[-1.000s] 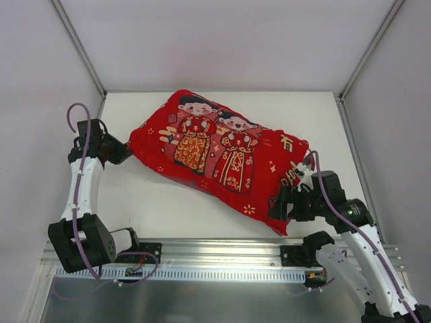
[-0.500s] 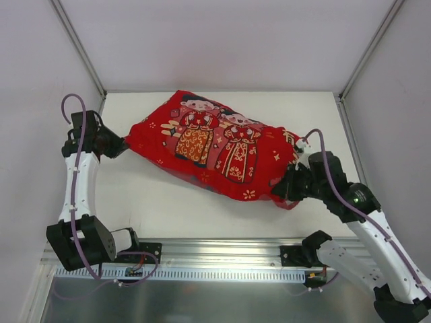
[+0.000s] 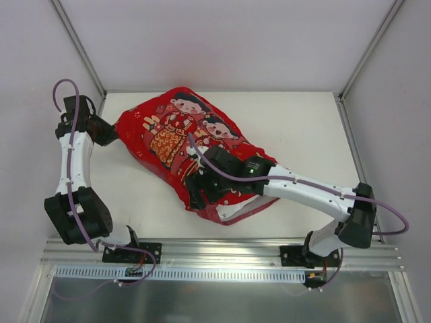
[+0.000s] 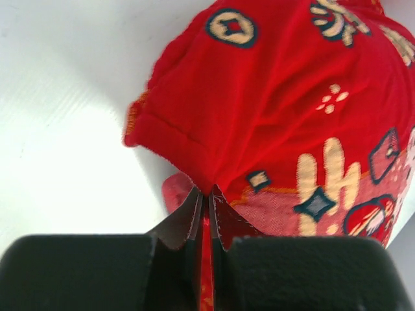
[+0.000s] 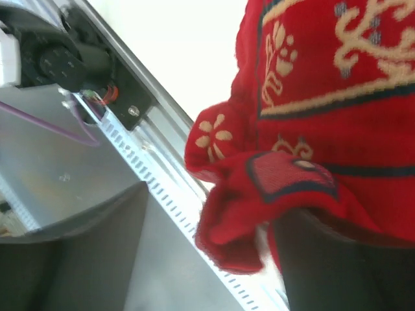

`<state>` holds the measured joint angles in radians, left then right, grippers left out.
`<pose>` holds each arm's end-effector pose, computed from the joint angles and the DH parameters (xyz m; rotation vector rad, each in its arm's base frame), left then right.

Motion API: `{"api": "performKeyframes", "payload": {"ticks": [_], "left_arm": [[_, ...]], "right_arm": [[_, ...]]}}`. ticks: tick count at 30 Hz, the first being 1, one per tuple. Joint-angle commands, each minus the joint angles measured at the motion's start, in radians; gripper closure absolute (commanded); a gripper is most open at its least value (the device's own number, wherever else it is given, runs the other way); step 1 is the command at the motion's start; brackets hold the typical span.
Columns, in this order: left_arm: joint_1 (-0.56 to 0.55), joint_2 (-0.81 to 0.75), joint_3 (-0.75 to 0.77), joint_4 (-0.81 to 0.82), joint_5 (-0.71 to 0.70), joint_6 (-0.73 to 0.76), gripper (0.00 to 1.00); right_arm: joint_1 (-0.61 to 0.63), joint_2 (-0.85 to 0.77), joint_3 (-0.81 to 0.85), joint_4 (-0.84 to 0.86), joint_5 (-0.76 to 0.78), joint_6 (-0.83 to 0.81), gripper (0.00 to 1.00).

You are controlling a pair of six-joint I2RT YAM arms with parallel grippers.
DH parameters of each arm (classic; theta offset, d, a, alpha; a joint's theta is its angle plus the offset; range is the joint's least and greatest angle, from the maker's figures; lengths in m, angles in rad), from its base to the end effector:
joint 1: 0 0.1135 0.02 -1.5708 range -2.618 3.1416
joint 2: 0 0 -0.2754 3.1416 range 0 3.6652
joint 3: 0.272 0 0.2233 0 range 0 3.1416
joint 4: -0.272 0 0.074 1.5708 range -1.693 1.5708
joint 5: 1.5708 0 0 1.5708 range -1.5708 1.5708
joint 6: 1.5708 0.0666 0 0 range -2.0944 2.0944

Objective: Remove the pillowcase from the pillow

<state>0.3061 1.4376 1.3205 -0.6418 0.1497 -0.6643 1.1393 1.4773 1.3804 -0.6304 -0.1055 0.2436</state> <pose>0.2943 0.0826 0.3247 -1.0267 2.1093 -0.3526 0.1270 0.2926 0.3334 -1.1076 2.1723 0.7966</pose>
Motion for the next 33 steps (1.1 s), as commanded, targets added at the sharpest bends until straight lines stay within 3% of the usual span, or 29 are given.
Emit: {"api": "performKeyframes", "payload": {"ticks": [1, 2, 8, 9, 10, 12, 13, 17, 22, 25, 28, 30, 33], "left_arm": [[0.051, -0.055, -0.003, -0.044, -0.041, 0.04, 1.0], [0.062, -0.06, -0.015, -0.051, -0.05, 0.043, 1.0], [0.085, -0.052, -0.02, -0.062, -0.019, 0.049, 0.98], [0.085, -0.048, -0.018, -0.064, -0.004, 0.051, 0.94], [0.084, -0.043, -0.017, -0.065, -0.004, 0.054, 0.79], [0.085, -0.043, -0.015, -0.065, -0.004, 0.06, 0.68], [0.085, -0.043, -0.014, -0.067, -0.004, 0.063, 0.52], [0.083, -0.057, -0.006, -0.068, 0.007, 0.077, 0.26], [0.035, -0.114, 0.028, -0.082, 0.004, 0.121, 0.2], [-0.089, -0.153, 0.046, -0.113, -0.053, 0.158, 0.19], [-0.212, -0.174, 0.065, -0.151, -0.128, 0.19, 0.18], [-0.283, -0.177, 0.069, -0.168, -0.101, 0.19, 0.18], [-0.338, -0.19, 0.078, -0.182, -0.059, 0.198, 0.18]], "right_arm": [[0.01, 0.002, 0.094, -0.026, 0.096, -0.05, 0.18], [0.002, -0.032, 0.086, -0.05, 0.142, -0.069, 0.1], [-0.177, -0.274, -0.082, -0.124, 0.239, -0.069, 0.06], [-0.202, -0.311, -0.113, -0.129, 0.239, -0.058, 0.06], [-0.252, -0.351, -0.144, -0.138, 0.236, -0.053, 0.06], [-0.294, -0.46, -0.234, -0.144, 0.221, -0.038, 0.04], [-0.327, -0.489, -0.26, -0.162, 0.217, -0.032, 0.04], [-0.389, -0.604, -0.366, -0.218, 0.228, 0.006, 0.04], [-0.54, -0.692, -0.46, -0.23, 0.274, 0.062, 0.05], [-0.686, -0.674, -0.49, -0.13, 0.16, 0.046, 0.09], [-0.74, -0.608, -0.521, 0.055, -0.02, 0.075, 0.23], [-0.71, -0.478, -0.5, 0.121, -0.063, 0.109, 0.39], [-0.488, -0.248, -0.336, 0.135, 0.021, 0.086, 0.46]]}}
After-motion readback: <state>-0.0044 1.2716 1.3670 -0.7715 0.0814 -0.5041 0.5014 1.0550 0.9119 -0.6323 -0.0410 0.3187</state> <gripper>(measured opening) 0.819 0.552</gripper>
